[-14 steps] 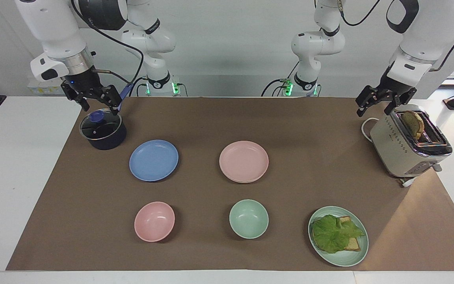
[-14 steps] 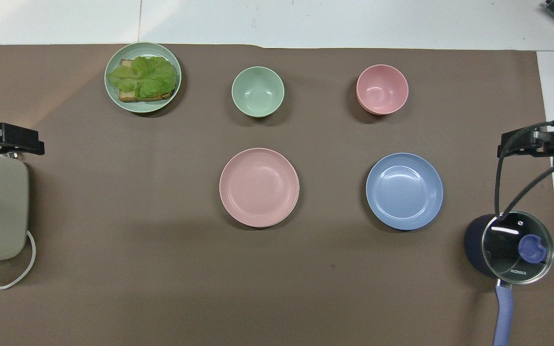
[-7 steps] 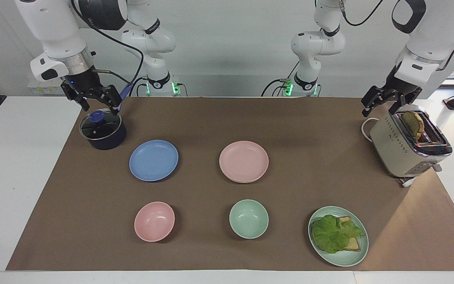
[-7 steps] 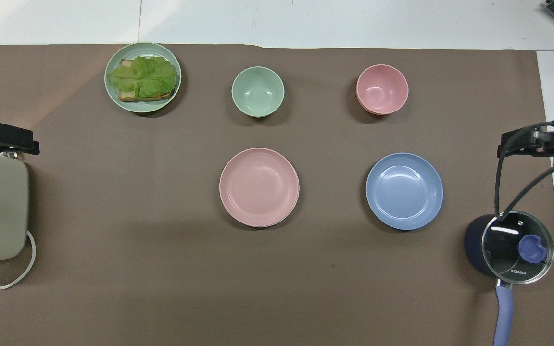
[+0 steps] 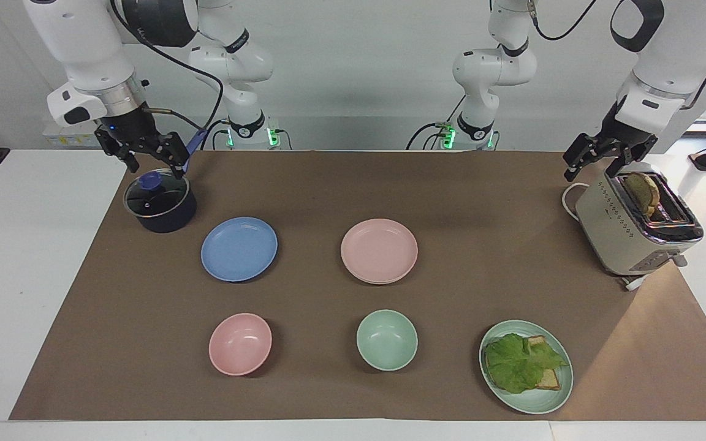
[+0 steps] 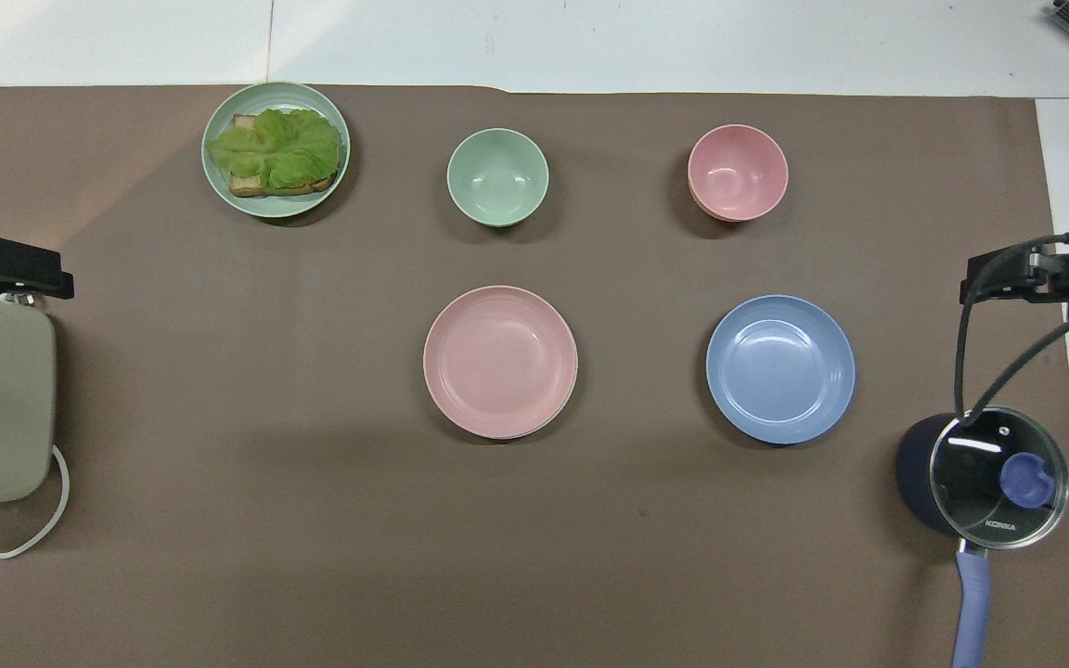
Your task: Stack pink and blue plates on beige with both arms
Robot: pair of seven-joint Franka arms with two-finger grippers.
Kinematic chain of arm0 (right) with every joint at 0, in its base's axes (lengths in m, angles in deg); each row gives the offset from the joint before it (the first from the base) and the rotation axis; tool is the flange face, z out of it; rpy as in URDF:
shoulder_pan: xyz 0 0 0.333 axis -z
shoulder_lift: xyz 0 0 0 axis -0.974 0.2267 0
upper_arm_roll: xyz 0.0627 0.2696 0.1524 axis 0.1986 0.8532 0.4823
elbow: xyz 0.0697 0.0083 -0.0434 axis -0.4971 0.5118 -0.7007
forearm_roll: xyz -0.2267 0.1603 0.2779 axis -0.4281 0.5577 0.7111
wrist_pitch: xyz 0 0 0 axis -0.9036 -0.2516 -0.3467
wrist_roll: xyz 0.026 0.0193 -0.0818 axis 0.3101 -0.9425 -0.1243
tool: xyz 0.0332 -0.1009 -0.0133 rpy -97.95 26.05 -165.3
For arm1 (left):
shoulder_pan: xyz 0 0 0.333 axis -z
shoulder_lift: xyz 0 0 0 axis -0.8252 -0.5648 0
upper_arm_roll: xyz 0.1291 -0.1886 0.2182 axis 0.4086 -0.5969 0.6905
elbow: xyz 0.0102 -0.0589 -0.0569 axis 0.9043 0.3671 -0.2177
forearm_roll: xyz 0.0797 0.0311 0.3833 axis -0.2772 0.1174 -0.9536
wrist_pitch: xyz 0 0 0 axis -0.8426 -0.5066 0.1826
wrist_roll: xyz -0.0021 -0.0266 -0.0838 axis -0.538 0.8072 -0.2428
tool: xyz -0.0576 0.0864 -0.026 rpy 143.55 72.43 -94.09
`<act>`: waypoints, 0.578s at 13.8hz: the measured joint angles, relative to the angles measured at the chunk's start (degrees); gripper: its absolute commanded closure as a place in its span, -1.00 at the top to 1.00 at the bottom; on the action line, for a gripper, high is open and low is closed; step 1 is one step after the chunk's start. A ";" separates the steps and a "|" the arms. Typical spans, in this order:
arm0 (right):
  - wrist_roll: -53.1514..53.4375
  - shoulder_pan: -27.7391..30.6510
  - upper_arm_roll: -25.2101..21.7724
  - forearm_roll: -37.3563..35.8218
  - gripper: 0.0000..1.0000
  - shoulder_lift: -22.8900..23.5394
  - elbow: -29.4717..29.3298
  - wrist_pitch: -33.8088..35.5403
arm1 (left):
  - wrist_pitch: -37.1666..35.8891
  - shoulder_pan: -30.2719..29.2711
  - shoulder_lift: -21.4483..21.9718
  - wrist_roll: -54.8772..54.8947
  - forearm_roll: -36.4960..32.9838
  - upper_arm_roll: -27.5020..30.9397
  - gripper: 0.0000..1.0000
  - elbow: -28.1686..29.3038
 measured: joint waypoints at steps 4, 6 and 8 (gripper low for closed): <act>0.00 0.00 0.00 0.00 1.00 0.00 0.00 0.00 | -0.01 0.00 0.00 0.00 0.00 0.00 1.00 0.00; 0.00 0.02 -0.14 0.00 1.00 0.00 0.00 0.00 | -0.01 0.00 0.00 0.00 0.00 0.00 1.00 0.00; 0.00 0.09 -0.60 0.00 1.00 0.00 0.00 -0.26 | -0.02 0.00 0.00 0.00 0.00 0.00 1.00 0.00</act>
